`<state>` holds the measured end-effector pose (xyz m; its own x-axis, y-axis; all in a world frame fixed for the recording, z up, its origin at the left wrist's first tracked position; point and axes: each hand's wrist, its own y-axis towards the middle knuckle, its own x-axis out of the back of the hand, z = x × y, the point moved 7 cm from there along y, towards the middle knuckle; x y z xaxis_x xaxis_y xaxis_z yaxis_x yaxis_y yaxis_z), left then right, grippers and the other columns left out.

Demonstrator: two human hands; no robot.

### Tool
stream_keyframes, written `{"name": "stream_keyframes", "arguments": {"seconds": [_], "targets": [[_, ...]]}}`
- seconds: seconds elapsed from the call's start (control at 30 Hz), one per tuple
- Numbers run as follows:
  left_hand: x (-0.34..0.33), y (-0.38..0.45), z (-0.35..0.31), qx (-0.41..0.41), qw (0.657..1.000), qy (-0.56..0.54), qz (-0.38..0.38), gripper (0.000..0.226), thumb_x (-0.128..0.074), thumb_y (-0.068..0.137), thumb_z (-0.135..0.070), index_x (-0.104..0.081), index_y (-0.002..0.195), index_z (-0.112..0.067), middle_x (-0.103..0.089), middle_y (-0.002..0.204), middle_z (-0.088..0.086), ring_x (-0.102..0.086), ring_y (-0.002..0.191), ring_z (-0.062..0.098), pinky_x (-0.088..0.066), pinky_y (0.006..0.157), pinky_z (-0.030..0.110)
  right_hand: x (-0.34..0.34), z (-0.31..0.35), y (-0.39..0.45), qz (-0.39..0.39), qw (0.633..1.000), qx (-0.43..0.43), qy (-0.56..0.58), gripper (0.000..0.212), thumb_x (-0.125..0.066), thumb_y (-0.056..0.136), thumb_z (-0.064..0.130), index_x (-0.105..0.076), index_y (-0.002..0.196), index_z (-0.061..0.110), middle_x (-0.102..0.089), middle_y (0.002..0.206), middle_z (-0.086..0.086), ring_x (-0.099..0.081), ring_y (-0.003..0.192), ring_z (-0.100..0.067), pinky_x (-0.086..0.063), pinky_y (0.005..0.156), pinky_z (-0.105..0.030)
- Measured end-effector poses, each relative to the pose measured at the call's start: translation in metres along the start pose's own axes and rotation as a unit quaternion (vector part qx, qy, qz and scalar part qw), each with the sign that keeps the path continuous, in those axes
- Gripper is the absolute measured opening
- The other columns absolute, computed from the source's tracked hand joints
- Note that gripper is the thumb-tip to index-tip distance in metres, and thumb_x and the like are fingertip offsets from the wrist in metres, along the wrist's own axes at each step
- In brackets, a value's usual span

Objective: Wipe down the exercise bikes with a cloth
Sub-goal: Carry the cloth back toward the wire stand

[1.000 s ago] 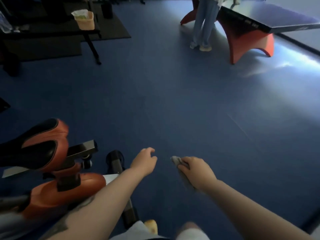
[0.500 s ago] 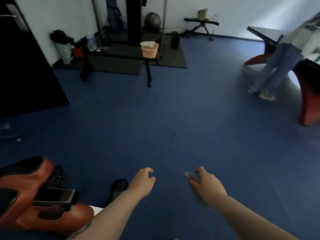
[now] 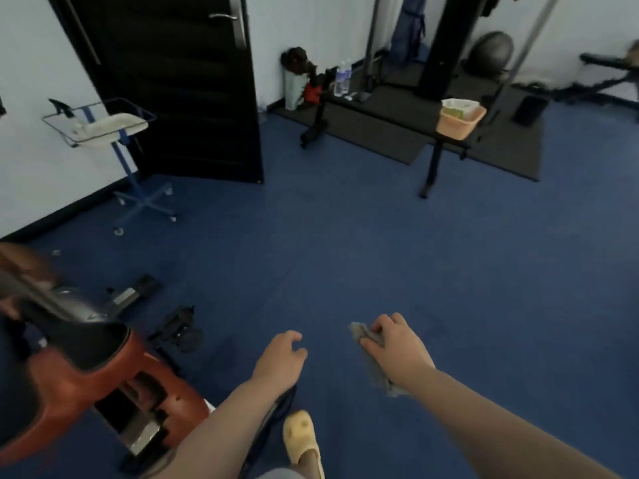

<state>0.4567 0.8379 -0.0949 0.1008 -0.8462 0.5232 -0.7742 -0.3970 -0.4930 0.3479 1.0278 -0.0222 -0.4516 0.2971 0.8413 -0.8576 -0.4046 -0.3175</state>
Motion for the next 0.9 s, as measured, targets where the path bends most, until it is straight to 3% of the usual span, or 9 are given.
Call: {"name": "stream_keyframes", "arguments": {"seconds": [0.1,0.23,0.37,0.47,0.63,0.8,0.9], "targets": [[0.025,0.046,-0.021,0.008,1.0,-0.016,-0.012,0.044,-0.044,0.096,-0.029,-0.042,0.14,-0.022,-0.045,0.142,-0.003,-0.046,0.112,0.009,-0.035,0.09,0.023,0.013,0.021,0.059,0.017,1.0,0.017,-0.01,0.023,-0.054,0.091,0.044,-0.051,0.099,0.022,-0.044,0.105,0.004,-0.056,0.08,-0.017,-0.05,0.068,-0.032],[0.069,0.107,-0.058,-0.003,0.999,-0.014,-0.041,0.044,-0.043,0.096,-0.03,-0.042,0.14,-0.022,-0.045,0.141,-0.003,-0.047,0.116,0.011,-0.037,0.092,0.024,0.035,0.049,0.135,0.012,0.999,0.044,-0.004,0.022,-0.055,0.091,0.044,-0.051,0.098,0.024,-0.043,0.104,0.006,-0.056,0.079,-0.016,-0.048,0.066,-0.03],[0.099,0.15,-0.084,0.012,0.998,-0.019,-0.065,0.044,-0.045,0.095,-0.029,-0.044,0.139,-0.022,-0.048,0.135,-0.001,-0.05,0.107,0.01,-0.042,0.095,0.028,0.042,0.071,0.196,0.034,0.998,0.057,-0.003,0.023,-0.055,0.09,0.044,-0.052,0.1,0.024,-0.043,0.105,0.006,-0.056,0.08,-0.015,-0.046,0.066,-0.028],[0.12,0.185,-0.094,0.026,0.996,-0.033,-0.079,0.044,-0.045,0.095,-0.029,-0.044,0.139,-0.023,-0.045,0.138,-0.003,-0.045,0.107,0.006,-0.037,0.092,0.023,0.046,0.091,0.25,0.05,0.995,0.083,-0.015,0.024,-0.054,0.091,0.044,-0.052,0.103,0.023,-0.043,0.105,0.006,-0.056,0.082,-0.016,-0.047,0.068,-0.028],[0.158,0.25,-0.103,0.071,0.981,-0.091,-0.154,0.044,-0.047,0.094,-0.026,-0.045,0.138,-0.021,-0.046,0.14,-0.003,-0.046,0.106,0.006,-0.035,0.089,0.021,0.057,0.129,0.35,0.091,0.983,0.157,-0.041,0.024,-0.055,0.091,0.043,-0.054,0.104,0.022,-0.044,0.106,0.005,-0.056,0.083,-0.016,-0.045,0.066,-0.027],[0.187,0.309,-0.131,0.107,0.968,-0.125,-0.192,0.043,-0.047,0.095,-0.025,-0.046,0.137,-0.019,-0.047,0.141,-0.001,-0.05,0.121,0.015,-0.041,0.102,0.031,0.098,0.161,0.448,0.106,0.971,0.206,-0.059,0.019,-0.056,0.089,0.043,-0.053,0.097,0.026,-0.044,0.101,0.009,-0.054,0.077,-0.009,-0.041,0.06,-0.022],[0.212,0.344,-0.147,0.111,0.953,-0.16,-0.233,0.044,-0.048,0.095,-0.025,-0.045,0.138,-0.019,-0.046,0.143,-0.003,-0.048,0.124,0.015,-0.039,0.101,0.027,0.115,0.183,0.501,0.111,0.961,0.241,-0.074,0.017,-0.057,0.089,0.044,-0.051,0.093,0.029,-0.045,0.1,0.01,-0.052,0.074,-0.004,-0.04,0.058,-0.019]]}}
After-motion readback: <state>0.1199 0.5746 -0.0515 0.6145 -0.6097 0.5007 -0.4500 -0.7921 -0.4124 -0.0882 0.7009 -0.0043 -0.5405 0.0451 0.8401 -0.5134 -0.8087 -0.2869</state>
